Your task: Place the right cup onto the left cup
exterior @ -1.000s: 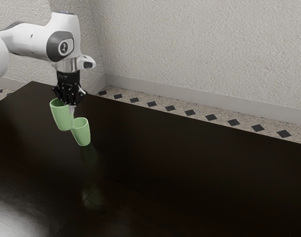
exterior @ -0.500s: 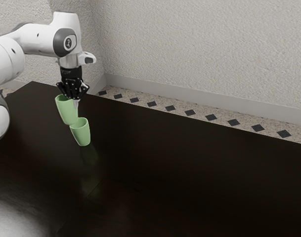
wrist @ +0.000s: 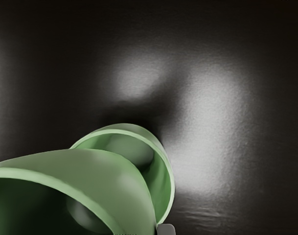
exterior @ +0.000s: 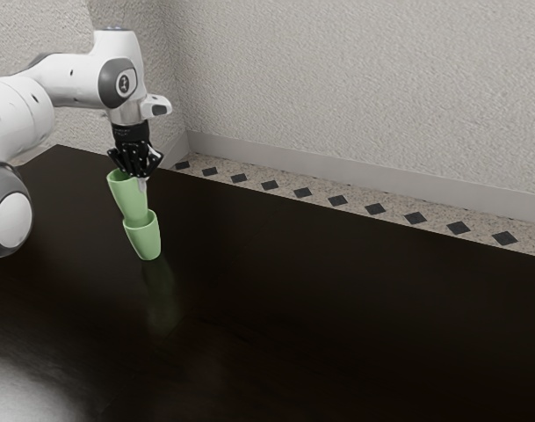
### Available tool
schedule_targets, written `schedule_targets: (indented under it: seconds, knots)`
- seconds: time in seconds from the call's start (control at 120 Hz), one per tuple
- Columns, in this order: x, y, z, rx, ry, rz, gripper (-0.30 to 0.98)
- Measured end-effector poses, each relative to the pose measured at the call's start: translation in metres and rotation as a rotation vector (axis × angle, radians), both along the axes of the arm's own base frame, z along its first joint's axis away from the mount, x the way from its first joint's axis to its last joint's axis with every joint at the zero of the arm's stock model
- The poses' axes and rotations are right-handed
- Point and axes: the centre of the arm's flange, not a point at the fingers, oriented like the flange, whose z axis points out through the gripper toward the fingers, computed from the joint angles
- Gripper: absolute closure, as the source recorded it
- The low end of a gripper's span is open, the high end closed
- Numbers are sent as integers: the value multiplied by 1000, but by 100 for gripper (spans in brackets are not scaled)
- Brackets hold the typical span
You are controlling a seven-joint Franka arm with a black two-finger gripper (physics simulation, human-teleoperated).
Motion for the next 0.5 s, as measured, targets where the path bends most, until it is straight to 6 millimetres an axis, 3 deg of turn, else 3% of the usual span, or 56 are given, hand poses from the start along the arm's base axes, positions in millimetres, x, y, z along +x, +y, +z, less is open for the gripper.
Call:
schedule_targets:
  seconds: [0.208,0.45,0.5]
  knots:
    - [1,1,-5,-12,-10,-8,79]
    - [3,0,-28,-37,7,-12,79]
    - [3,-1,-29,-42,7,-12,69]
